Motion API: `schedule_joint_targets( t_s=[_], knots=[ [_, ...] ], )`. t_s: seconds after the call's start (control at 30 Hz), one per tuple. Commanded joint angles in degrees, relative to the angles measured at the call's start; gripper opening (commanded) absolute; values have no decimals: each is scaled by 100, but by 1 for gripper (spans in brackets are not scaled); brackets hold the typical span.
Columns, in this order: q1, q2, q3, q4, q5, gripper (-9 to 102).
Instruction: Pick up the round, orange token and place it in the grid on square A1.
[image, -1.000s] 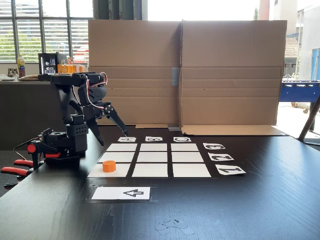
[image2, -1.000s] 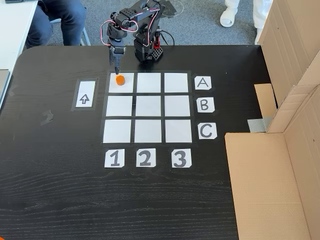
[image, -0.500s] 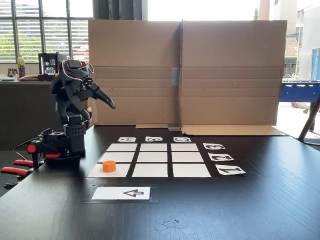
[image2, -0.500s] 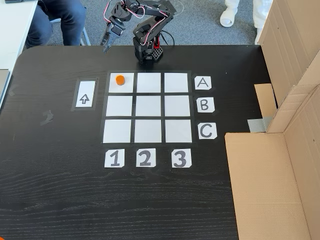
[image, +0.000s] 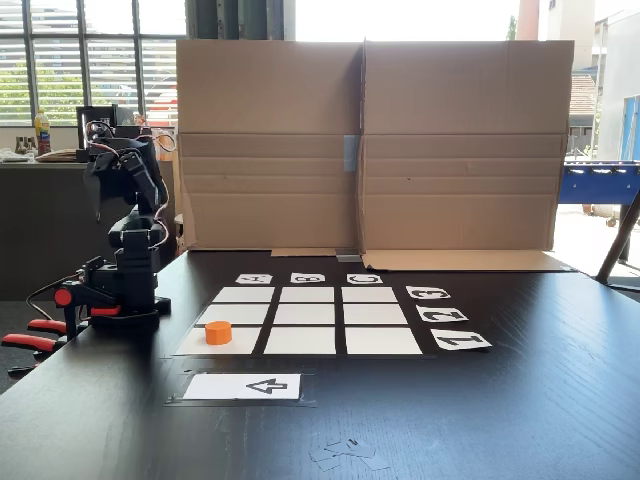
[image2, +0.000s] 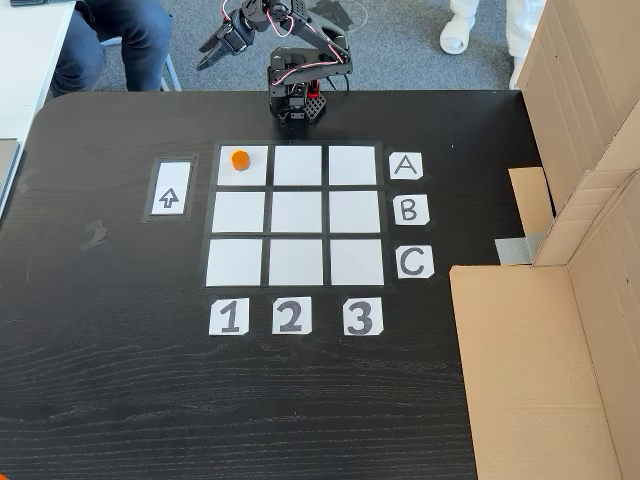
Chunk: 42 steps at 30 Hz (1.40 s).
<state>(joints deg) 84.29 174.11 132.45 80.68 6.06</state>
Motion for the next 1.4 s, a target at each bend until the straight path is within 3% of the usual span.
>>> schedule_joint_targets(
  t_s=[0.0,0.53,0.93,1.37],
  knots=[
    [378,281,220,-44,-70,30],
    [1081,1582,1960,-26,-141,16],
    [1336,1626,2918,-756,-229,6],
    [1327,1635,3850,-1222,-264,5]
  ],
)
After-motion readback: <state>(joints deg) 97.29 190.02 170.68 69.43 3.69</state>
